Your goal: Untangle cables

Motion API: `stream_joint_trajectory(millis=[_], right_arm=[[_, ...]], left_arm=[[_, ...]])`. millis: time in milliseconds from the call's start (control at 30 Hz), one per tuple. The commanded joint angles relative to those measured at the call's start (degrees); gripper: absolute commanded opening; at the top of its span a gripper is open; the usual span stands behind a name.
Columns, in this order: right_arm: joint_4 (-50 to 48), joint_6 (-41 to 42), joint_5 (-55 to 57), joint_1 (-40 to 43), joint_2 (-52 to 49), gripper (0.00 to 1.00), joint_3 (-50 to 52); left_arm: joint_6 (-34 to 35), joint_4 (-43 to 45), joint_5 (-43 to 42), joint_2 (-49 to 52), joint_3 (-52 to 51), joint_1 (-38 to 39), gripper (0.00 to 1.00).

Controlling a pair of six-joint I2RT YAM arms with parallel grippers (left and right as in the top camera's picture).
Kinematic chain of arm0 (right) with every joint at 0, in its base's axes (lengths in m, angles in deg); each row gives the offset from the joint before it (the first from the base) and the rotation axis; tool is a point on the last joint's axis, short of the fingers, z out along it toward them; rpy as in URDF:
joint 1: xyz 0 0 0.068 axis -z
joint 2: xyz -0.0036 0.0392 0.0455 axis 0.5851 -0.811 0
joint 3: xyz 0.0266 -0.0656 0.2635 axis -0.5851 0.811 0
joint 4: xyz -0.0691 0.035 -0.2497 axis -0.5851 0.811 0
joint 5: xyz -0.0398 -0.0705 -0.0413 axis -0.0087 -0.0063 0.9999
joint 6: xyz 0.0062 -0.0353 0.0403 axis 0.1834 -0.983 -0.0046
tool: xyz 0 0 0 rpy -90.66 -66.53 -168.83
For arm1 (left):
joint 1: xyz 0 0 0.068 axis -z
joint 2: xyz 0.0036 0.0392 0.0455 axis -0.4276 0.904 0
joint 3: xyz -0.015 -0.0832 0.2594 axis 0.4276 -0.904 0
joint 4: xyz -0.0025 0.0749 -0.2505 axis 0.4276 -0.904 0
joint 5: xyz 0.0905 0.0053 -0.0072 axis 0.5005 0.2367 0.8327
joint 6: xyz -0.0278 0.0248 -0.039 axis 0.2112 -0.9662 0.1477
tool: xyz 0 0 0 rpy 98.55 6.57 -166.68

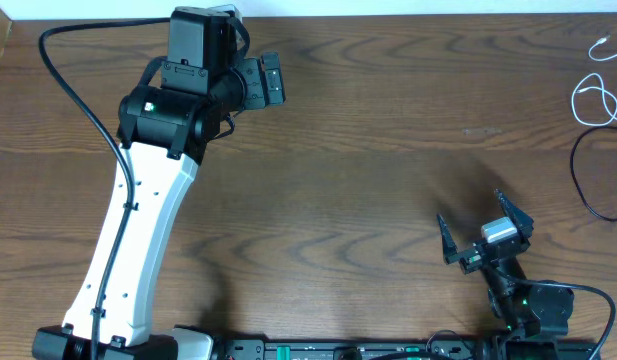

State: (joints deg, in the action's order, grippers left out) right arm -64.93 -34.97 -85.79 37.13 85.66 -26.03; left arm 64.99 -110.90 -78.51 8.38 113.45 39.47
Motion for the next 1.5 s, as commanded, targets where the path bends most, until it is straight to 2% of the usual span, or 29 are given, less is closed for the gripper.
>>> stream_joint_trajectory(millis=[0,900,1233,1467], right_arm=[[0.13,1.11,-0.46,0.09,0.37,0.99,0.2],[0.11,1.09,-0.46,0.09,0.37,0.99,0.2],[0.13,1.11,-0.46,0.09,0.37,0.99,0.2],[0.13,1.09,-0.44,0.09,0.37,0.99,0.2]], left_arm=[[-0.94,0.02,0.13,0.0,0.42,0.07,0.99],[-0.96,-0.44,0.15,0.0,0.42,0.04,0.99],[-1.2,-0.7,4.24,-0.13,0.0,0.0,0.99],[-1.2,0.55,5.31,-3.96,-3.74,-1.4,0.99]])
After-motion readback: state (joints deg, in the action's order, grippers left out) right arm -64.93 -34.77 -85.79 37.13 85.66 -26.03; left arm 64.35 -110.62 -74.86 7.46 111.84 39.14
